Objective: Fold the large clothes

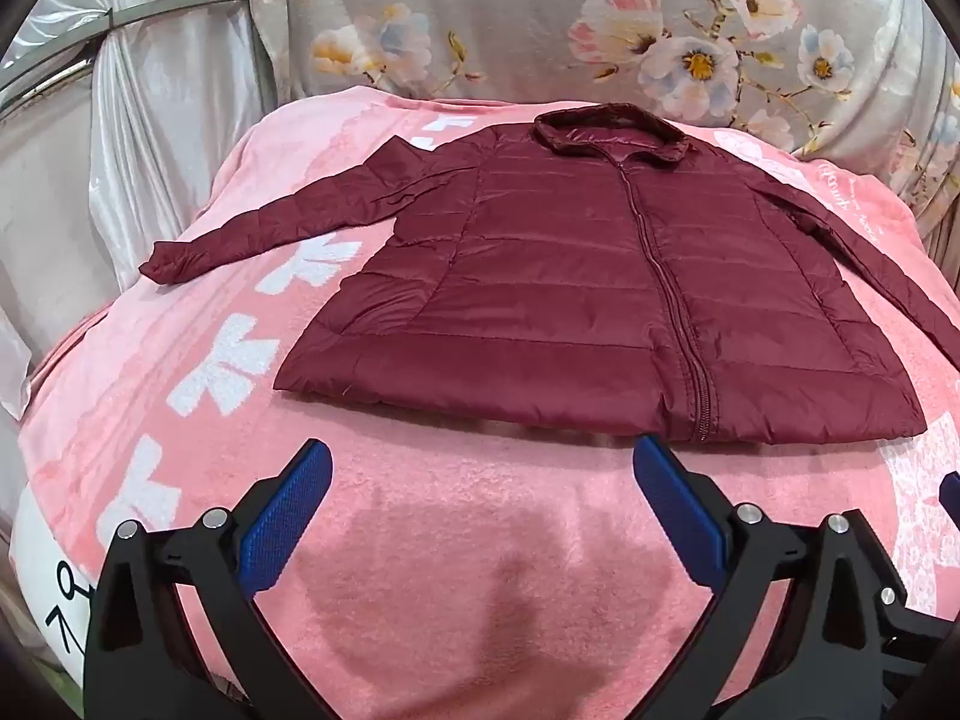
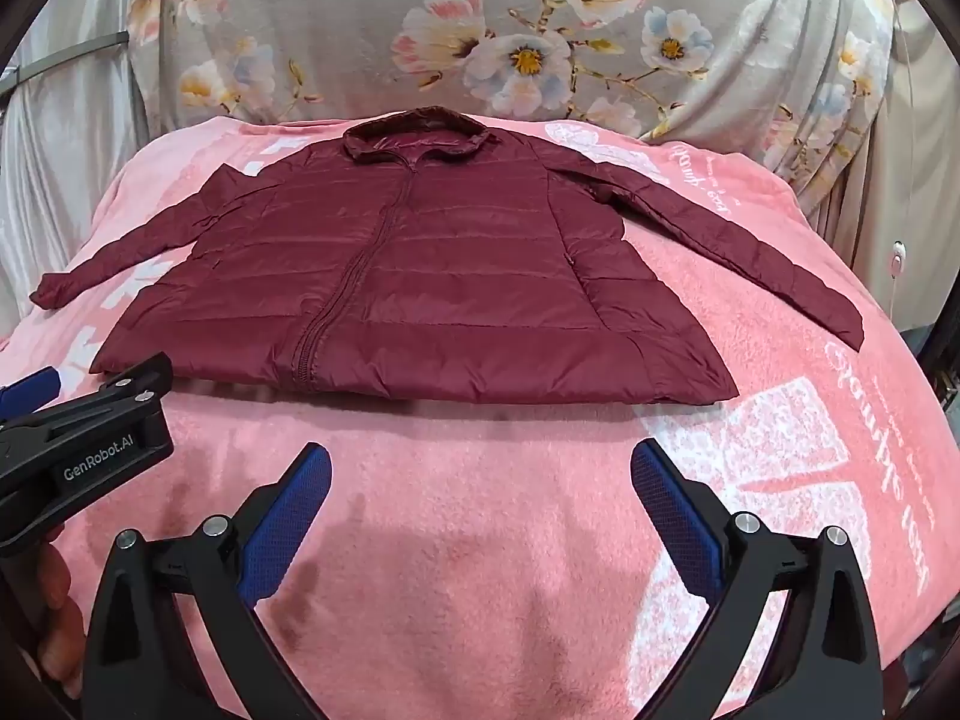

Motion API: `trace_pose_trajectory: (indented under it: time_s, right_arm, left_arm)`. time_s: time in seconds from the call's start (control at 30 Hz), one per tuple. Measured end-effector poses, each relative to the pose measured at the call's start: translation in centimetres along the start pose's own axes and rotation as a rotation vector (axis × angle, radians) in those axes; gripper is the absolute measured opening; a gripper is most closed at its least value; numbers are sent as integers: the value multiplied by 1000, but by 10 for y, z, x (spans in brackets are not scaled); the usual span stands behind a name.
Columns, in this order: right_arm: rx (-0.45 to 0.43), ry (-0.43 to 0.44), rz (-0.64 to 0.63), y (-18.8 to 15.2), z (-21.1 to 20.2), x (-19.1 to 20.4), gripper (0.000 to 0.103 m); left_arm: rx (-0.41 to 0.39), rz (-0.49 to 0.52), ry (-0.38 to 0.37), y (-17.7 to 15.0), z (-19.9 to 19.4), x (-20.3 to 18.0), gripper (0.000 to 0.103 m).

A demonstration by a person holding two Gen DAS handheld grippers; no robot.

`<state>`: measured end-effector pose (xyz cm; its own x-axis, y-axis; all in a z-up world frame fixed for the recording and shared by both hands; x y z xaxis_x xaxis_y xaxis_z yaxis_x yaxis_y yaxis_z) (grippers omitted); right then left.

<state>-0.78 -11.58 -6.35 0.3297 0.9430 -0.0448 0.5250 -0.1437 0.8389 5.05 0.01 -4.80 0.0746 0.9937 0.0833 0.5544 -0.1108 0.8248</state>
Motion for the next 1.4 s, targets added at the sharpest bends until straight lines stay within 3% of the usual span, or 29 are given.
trace_pose_trajectory:
  time_s: [0.7,1.4]
  right_arm:
    - [-30,-44,3,9,-16,-10,98]
    - [-65,-14,13,19,-22,-8,98]
  left_arm:
    - [-25,-8,-42,5,-8,-2,98]
    - [-30,-42,-26,10,-9,6,98]
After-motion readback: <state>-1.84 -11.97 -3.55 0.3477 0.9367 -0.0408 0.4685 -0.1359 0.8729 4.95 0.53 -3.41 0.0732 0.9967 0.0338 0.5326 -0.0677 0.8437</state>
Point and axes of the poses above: each gripper's, at about its wrist camera, not at the fingertips, and z roughly the way its jaws point, x to its left, y to its top, the point moved 7 cm from there along z, roughly the way its jaws point, and after that the axes turned 10 degrees about -x, right-handed, at the moved point
